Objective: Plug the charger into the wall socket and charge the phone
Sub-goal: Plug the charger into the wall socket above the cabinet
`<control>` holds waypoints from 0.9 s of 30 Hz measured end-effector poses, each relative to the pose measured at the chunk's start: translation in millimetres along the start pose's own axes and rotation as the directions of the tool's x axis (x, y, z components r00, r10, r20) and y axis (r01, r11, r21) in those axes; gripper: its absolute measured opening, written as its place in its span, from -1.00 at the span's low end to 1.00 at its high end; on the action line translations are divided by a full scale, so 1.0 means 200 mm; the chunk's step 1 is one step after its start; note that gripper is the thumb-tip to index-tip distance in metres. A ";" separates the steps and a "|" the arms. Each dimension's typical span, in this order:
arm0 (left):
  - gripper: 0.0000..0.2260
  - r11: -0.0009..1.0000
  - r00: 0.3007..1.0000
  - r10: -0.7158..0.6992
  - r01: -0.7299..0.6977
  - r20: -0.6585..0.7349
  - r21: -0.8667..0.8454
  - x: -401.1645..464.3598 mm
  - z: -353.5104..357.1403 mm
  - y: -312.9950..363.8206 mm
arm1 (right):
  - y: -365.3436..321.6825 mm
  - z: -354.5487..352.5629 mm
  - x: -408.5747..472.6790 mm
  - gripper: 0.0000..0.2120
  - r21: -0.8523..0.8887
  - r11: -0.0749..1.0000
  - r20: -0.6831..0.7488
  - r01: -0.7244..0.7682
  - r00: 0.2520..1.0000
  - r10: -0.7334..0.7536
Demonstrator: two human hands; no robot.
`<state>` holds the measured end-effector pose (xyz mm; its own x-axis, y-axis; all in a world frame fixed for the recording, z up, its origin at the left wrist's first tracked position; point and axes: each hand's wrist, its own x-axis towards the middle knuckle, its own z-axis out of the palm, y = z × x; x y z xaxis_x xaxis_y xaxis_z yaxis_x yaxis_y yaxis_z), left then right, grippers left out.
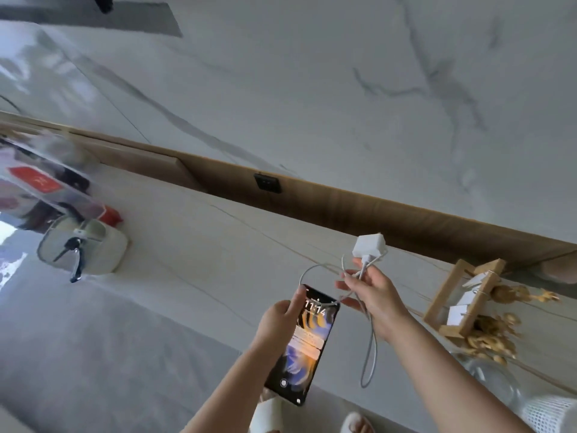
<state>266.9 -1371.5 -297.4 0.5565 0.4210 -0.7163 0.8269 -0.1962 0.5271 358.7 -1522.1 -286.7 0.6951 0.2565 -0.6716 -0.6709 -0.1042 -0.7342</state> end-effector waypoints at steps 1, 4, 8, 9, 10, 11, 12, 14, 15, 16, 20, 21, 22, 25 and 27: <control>-0.46 1.000 0.999 -0.027 0.027 0.020 -0.007 0.00 -0.05 -0.03 | -0.03 0.03 0.00 -0.67 0.033 0.999 -0.006 -0.005 1.000 0.005; -0.43 0.989 0.994 -0.085 0.093 0.070 -0.114 0.04 -0.20 -0.14 | -0.09 0.13 0.05 -0.68 0.080 0.997 -0.012 -0.007 1.000 0.008; -0.62 0.909 0.989 -0.126 0.147 0.079 -0.391 0.20 -0.42 -0.28 | -0.09 0.33 0.15 -0.69 -0.005 1.000 0.004 -0.026 1.000 0.026; -0.65 0.898 0.988 -0.141 0.156 0.067 -0.411 0.27 -0.47 -0.31 | -0.07 0.40 0.17 -0.70 -0.016 0.999 0.001 -0.038 0.999 0.038; -0.66 0.885 0.985 -0.165 0.174 0.060 -0.431 0.34 -0.53 -0.34 | -0.06 0.47 0.20 -0.71 -0.030 0.998 -0.008 -0.050 0.999 0.050; -0.66 0.874 0.980 -0.190 0.196 0.058 -0.445 0.42 -0.59 -0.36 | -0.04 0.54 0.22 -0.71 -0.042 0.997 -0.023 -0.063 0.998 0.062; -0.66 0.869 0.978 -0.203 0.205 0.055 -0.450 0.49 -0.65 -0.37 | -0.02 0.61 0.26 -0.70 -0.058 0.995 -0.046 -0.075 0.996 0.073; -0.61 0.884 0.980 -0.186 0.197 0.067 -0.423 0.64 -0.78 -0.40 | 0.02 0.75 0.34 -0.77 -0.105 0.989 -0.141 -0.104 0.986 0.089; -0.60 0.893 0.981 -0.180 0.193 0.071 -0.408 0.71 -0.84 -0.42 | 0.03 0.82 0.38 -0.85 -0.158 0.978 -0.198 -0.133 0.975 0.101; -0.58 0.897 0.980 -0.183 0.199 0.078 -0.394 0.78 -0.90 -0.43 | 0.04 0.89 0.42 -0.83 -0.209 0.964 -0.255 -0.167 0.961 0.111; -0.61 0.931 0.983 -0.145 0.174 0.111 -0.322 1.01 -1.08 -0.47 | 0.12 1.12 0.54 -0.61 -0.177 0.955 -0.418 -0.237 0.897 0.146; -0.63 0.940 0.983 -0.139 0.169 0.118 -0.298 1.06 -1.10 -0.49 | 0.15 1.16 0.56 -0.60 -0.147 0.958 -0.437 -0.246 0.885 0.161; -0.65 0.946 0.984 -0.128 0.159 0.126 -0.281 1.12 -1.12 -0.50 | 0.19 1.20 0.58 -0.61 -0.106 0.964 -0.436 -0.243 0.883 0.175; -0.71 0.972 0.989 -0.086 0.110 0.123 -0.207 1.25 -1.12 -0.53 | 0.28 1.27 0.63 -0.73 0.024 0.978 -0.355 -0.205 0.913 0.200; -0.76 0.976 0.990 -0.068 0.091 0.122 -0.197 1.33 -1.09 -0.54 | 0.30 1.29 0.67 -0.76 0.052 0.982 -0.295 -0.182 0.936 0.189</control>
<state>307.5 -1045.7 -444.7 0.5050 0.3216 -0.8010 0.8419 0.0210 0.5392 344.7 -1246.8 -395.8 0.6001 -0.0635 -0.7974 -0.7988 -0.0992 -0.5933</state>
